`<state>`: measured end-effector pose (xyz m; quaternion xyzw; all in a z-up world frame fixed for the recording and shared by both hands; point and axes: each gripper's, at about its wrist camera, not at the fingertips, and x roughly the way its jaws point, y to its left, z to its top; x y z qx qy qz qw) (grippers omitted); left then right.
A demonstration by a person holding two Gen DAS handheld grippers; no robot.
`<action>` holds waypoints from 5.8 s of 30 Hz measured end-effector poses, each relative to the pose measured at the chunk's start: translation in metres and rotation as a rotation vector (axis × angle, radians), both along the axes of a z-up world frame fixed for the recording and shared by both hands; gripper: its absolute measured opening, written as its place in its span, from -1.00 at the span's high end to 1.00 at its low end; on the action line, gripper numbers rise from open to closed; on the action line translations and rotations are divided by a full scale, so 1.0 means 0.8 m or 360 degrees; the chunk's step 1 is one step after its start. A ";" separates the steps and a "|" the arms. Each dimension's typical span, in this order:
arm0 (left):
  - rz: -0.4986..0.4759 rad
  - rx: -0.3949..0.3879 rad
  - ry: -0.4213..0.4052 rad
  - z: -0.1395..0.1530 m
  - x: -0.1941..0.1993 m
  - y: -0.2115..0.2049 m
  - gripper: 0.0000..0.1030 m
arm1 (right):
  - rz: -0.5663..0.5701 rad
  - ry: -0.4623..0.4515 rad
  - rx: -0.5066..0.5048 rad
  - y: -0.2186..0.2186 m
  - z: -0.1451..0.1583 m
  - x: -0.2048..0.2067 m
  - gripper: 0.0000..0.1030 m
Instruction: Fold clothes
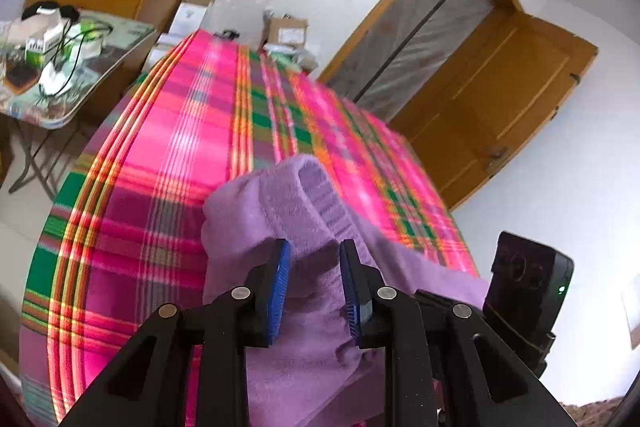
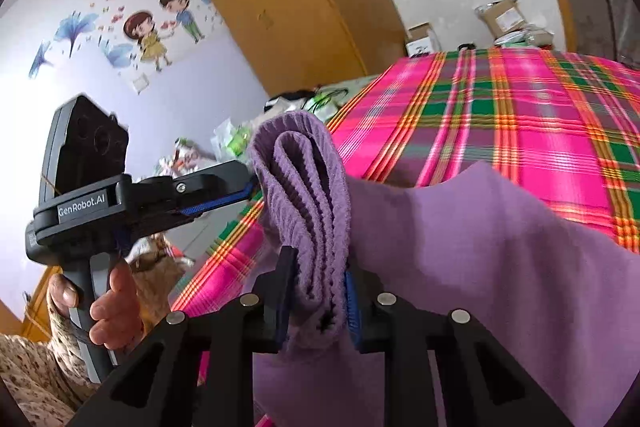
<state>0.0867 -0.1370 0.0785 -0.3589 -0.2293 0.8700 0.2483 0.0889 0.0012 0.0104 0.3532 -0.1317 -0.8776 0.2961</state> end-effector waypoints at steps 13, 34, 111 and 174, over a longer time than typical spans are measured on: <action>-0.0056 0.0016 -0.0081 -0.020 -0.001 0.028 0.51 | -0.0311 0.0007 -0.0172 0.090 0.011 0.051 0.55; -0.0174 -0.0119 -0.0270 -0.079 -0.003 0.078 0.51 | -0.0561 -0.0191 -0.0075 0.146 -0.043 0.073 0.35; -0.0106 -0.0174 -0.0247 -0.058 0.027 0.075 0.51 | -0.0480 -0.0133 -0.0285 0.196 0.003 0.071 0.62; -0.0207 -0.0321 -0.0264 -0.071 -0.080 0.133 0.51 | -0.0599 0.0020 0.0552 0.184 -0.007 0.066 0.43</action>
